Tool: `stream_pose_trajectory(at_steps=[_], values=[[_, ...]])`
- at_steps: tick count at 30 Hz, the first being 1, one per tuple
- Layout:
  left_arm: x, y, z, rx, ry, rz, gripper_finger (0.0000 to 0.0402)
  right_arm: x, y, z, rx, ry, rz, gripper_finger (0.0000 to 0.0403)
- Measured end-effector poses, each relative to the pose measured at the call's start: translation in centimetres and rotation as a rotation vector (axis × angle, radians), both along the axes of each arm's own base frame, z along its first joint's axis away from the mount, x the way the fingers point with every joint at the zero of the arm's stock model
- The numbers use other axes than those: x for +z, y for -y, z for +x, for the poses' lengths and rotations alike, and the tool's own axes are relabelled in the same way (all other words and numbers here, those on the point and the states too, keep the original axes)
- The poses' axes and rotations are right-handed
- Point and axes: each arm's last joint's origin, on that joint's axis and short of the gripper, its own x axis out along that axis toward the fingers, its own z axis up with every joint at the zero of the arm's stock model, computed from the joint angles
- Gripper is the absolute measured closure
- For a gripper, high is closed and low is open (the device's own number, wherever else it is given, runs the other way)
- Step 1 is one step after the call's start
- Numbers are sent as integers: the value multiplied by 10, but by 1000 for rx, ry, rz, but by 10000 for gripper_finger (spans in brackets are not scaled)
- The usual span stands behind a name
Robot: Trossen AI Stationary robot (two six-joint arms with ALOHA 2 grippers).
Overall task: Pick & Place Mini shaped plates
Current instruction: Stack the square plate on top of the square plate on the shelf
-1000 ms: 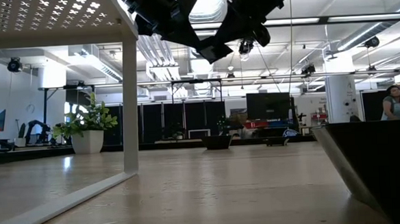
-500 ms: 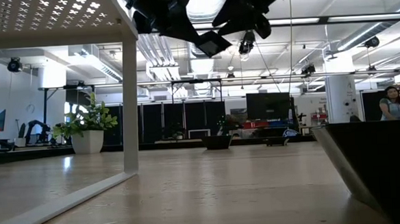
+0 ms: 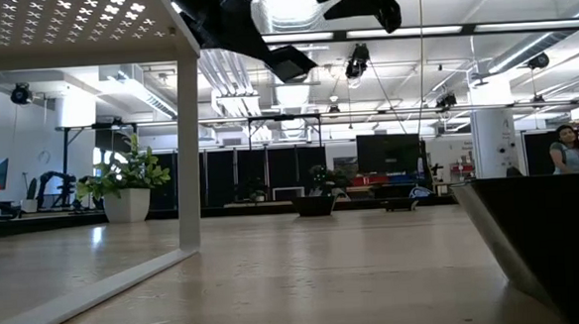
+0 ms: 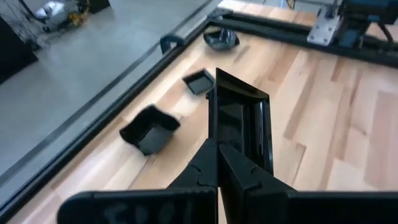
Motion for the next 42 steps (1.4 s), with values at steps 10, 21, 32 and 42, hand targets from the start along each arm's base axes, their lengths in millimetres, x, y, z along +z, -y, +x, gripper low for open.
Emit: stream_pose_trajectory(at_steps=[10, 21, 32, 42], values=[[32, 1, -50, -95, 33, -164, 402, 9, -5, -8, 19, 32, -1, 264], [62, 11, -128, -270, 60, -401, 401, 11, -5, -10, 18, 40, -1, 264], [63, 42, -155, -380, 18, -575, 401, 11, -5, -10, 18, 40, -1, 264], [62, 74, -166, -460, -33, -742, 401, 11, -5, -10, 18, 40, -1, 264]])
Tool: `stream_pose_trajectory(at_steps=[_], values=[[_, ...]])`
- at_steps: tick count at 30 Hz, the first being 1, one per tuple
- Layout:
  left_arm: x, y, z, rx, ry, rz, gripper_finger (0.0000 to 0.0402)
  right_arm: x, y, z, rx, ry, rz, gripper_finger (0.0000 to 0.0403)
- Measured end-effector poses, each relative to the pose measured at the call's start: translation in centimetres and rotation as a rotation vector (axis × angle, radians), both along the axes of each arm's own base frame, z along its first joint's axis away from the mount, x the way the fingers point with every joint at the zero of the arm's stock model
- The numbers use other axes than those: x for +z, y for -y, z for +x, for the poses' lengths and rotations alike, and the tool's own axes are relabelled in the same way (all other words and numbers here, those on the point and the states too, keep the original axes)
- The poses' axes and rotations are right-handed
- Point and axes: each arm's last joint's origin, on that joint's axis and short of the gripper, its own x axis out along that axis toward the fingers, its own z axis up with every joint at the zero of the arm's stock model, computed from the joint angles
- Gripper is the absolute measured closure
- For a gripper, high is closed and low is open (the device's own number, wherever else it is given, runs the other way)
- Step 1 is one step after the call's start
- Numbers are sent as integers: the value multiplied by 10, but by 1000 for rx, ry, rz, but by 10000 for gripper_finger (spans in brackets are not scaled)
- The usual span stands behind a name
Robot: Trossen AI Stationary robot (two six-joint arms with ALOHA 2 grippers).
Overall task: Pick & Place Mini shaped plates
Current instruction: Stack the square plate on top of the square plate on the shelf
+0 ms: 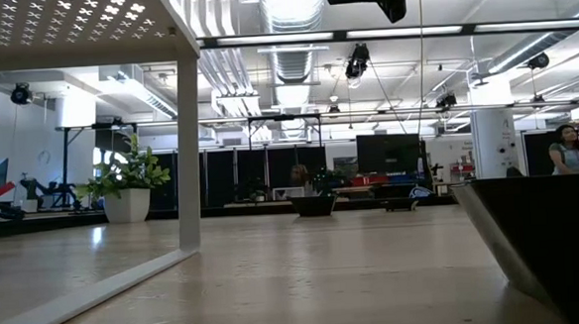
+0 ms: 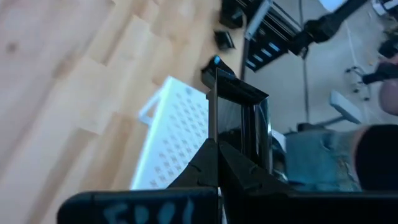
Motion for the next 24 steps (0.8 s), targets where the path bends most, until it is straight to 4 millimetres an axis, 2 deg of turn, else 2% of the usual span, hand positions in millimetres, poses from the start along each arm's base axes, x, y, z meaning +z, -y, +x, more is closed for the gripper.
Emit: stream_pose_trajectory(at_steps=[10, 15, 24], values=[[-1, 17, -10, -29, -53, -92, 401, 0, 0, 0, 0, -2, 0, 264], [-13, 27, -12, -59, -181, -67, 401, -1, 0, 0, 0, -2, 0, 264], [-29, 46, 0, -73, -298, -21, 401, -1, 0, 0, 0, -2, 0, 264]])
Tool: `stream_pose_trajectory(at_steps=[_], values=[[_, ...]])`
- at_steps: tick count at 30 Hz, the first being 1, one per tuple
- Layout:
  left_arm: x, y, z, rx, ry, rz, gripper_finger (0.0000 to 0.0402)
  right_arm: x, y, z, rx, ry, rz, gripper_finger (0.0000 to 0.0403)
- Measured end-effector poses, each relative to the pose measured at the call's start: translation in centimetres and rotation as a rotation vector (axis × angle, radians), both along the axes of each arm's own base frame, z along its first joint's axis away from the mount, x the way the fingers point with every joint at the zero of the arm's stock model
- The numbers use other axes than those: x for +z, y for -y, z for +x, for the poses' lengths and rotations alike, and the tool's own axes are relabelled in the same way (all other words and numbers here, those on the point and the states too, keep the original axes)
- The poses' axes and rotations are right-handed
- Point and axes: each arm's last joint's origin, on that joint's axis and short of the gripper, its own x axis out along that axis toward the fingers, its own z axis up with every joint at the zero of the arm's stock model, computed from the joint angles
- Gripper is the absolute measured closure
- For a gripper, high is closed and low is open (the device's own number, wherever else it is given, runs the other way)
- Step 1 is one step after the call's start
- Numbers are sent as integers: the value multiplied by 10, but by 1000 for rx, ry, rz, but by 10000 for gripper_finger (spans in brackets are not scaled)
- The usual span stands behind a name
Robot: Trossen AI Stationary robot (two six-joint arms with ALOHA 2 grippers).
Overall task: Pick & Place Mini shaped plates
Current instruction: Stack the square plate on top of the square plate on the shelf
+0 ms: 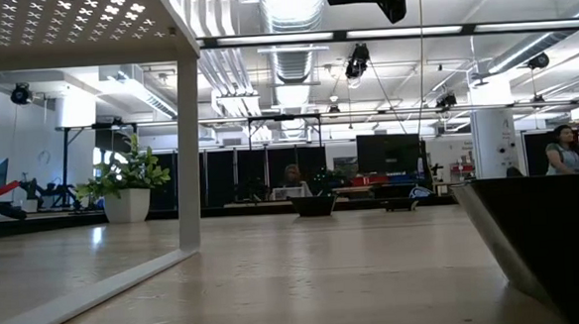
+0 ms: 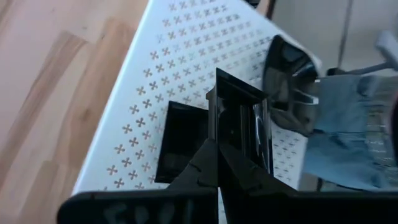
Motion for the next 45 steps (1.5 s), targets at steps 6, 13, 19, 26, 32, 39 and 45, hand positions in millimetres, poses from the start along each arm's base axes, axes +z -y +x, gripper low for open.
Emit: stream_pose_trajectory(at_steps=[6, 13, 19, 26, 32, 39, 45], values=[[-8, 6, 6, -7, -51, 34, 401, 0, 0, 0, 0, 0, 0, 264], [-11, 6, 5, -18, -84, 48, 401, 0, 0, 0, 0, 0, 0, 264], [-13, 4, 3, -13, -112, 71, 401, 0, 0, 0, 0, 0, 0, 264], [-14, 5, 4, -11, -117, 76, 401, 0, 0, 0, -1, 0, 0, 264], [-17, 7, 7, -10, -127, 86, 401, 0, 0, 0, -1, 0, 0, 264], [-17, 7, 7, -29, -120, 98, 401, 0, 0, 0, -1, 0, 0, 264], [-17, 7, 7, -43, -115, 107, 401, 0, 0, 0, -1, 0, 0, 264]])
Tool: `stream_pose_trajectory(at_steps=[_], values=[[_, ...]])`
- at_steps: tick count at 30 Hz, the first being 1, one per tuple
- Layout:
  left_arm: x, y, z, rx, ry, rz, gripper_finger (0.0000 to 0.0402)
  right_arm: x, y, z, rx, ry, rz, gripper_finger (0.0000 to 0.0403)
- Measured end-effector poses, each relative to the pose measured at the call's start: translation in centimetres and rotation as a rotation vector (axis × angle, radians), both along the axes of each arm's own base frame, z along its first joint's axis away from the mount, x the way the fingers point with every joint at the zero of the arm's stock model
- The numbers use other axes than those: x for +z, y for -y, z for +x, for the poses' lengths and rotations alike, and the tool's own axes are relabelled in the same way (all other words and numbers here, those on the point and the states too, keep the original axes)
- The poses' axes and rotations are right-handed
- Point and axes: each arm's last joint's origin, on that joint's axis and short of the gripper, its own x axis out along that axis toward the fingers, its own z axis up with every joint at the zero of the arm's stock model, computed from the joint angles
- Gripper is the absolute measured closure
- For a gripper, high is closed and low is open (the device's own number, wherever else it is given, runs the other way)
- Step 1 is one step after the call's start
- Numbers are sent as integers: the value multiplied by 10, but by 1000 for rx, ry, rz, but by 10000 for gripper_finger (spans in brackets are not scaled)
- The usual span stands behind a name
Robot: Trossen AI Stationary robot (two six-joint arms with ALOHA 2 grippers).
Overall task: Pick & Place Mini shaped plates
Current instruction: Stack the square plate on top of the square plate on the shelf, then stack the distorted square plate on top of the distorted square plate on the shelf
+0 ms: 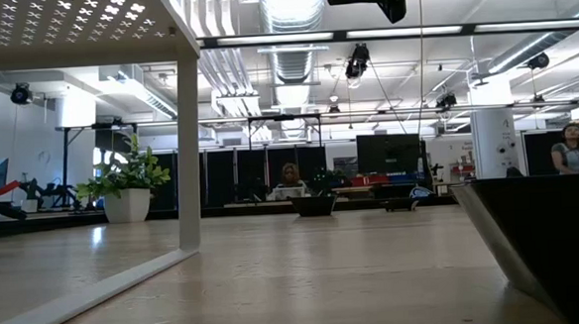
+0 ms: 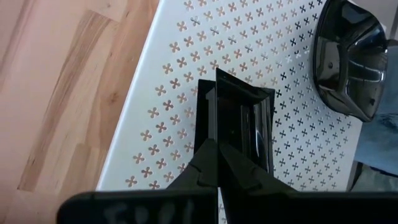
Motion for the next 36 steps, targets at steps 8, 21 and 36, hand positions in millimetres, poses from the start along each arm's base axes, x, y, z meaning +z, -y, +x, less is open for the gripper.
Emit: stream_pose_trajectory(at_steps=[8, 21, 36], values=[[0, -1, -1, 0, -7, 7, 396, 0, 0, 0, 0, 0, 0, 264], [0, -1, -1, 10, -13, 3, 333, 0, 0, 0, -2, 1, 3, 264], [19, -19, -8, 199, 199, 95, 333, -1, 11, 0, -49, 0, 8, 264]])
